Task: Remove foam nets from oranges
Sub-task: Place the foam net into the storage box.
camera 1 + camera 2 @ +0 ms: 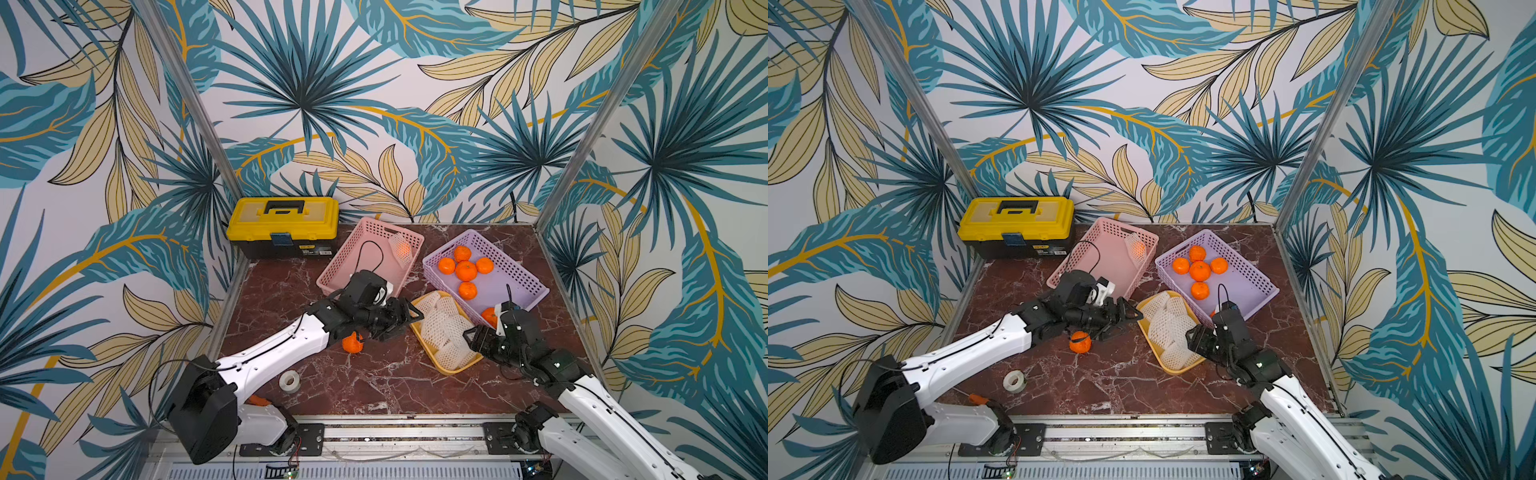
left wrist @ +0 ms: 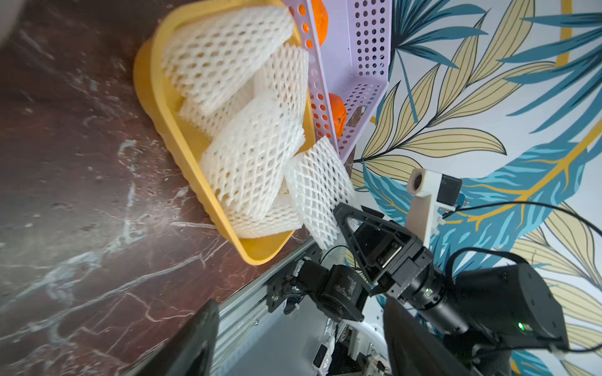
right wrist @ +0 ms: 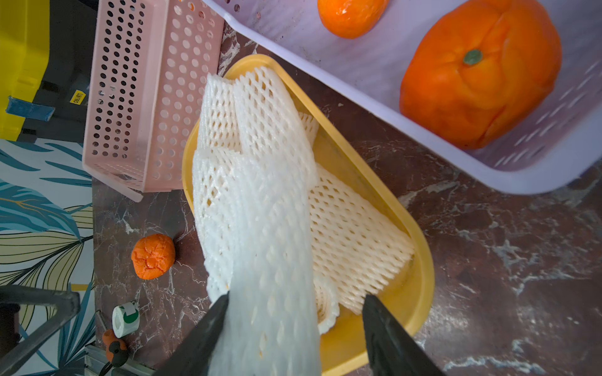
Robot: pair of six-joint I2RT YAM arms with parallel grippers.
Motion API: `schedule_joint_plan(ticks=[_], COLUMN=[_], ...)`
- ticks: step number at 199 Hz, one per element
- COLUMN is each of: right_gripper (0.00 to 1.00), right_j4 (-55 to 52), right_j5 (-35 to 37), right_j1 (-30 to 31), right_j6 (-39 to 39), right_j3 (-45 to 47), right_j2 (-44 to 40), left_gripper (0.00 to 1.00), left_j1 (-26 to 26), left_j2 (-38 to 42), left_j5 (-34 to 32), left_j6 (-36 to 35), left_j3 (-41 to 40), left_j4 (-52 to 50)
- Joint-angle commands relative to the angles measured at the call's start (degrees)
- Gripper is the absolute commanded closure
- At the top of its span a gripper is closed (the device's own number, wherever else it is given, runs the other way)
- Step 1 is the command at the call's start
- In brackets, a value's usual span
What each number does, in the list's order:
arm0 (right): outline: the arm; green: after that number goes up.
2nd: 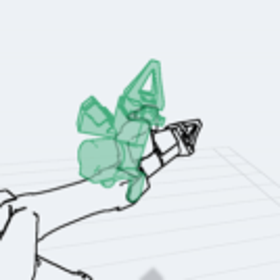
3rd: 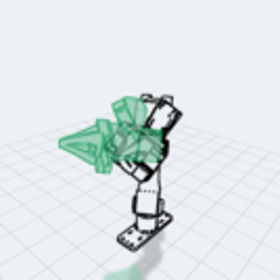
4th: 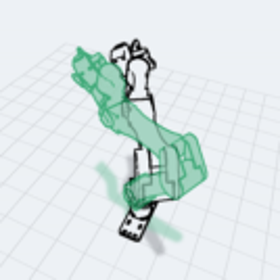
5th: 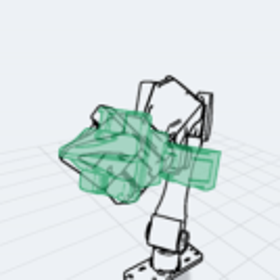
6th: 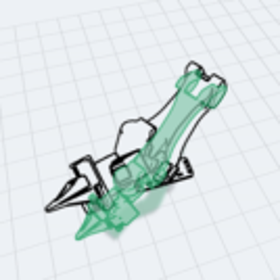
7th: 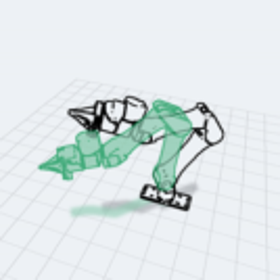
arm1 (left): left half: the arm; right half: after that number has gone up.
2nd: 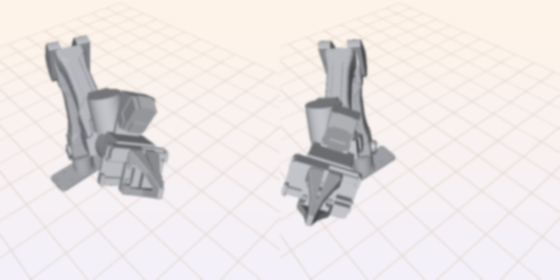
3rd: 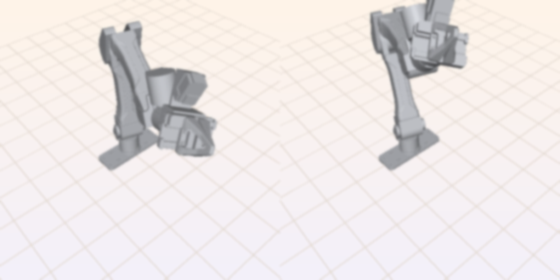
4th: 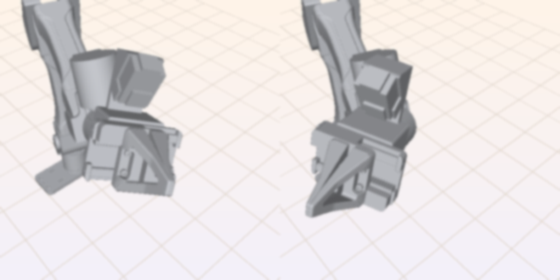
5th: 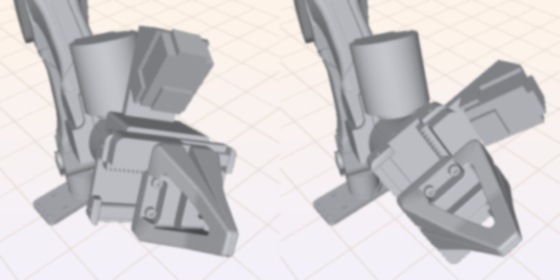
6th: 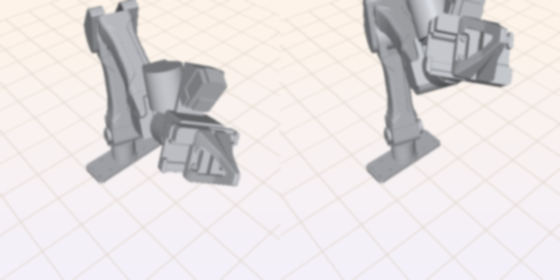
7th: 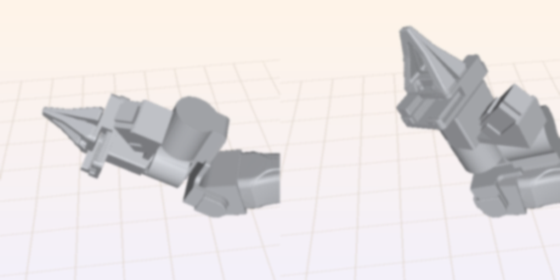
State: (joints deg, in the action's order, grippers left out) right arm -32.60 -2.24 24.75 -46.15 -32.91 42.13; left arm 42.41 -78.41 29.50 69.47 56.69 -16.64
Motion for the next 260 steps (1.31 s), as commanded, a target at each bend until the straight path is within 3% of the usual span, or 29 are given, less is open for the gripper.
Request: schedule_joint_plan(ticks=[1,61,141,162,195,236,260], right_gripper=[0.37,0.39,0.40,0.40,0.39,0.28,0.26], right_j4=[3.11,4.38,5.35,4.68,2.66,-4.31,-7.32], right_j5=[-0.54,-1.45,-2.68,-2.59,-1.94,1.59,2.12], right_j1=[0.14,0.18,0.16,0.14,0.17,0.04,0.10], right_j6=[-0.67,-0.80,-0.96,-0.70,-0.26,0.35,0.93], right_j3=[1.19,0.75,0.50,0.34,-0.07,-2.27,-4.07], right_j2=[0.16,0.33,0.29,-0.05,-0.92,-3.55,-5.66], left_gripper=[0.29,0.34,0.41,0.51,0.76,0.85,0.87], left_j1=[2.22,9.79,10.45,10.50,10.33,10.23,10.23], left_j2=[-2.43,-14.69,-21.00,-23.03,-23.47,-24.93,-26.84], left_j5=[-2.20,-1.02,-3.97,-3.48,-5.71,-9.72,-10.23], left_j6=[8.67,14.28,20.58,20.79,19.94,16.20,14.18], left_j3=[2.01,8.60,8.74,10.05,9.29,11.34,13.64], left_j4=[7.86,10.70,15.27,15.81,15.61,8.47,6.09])
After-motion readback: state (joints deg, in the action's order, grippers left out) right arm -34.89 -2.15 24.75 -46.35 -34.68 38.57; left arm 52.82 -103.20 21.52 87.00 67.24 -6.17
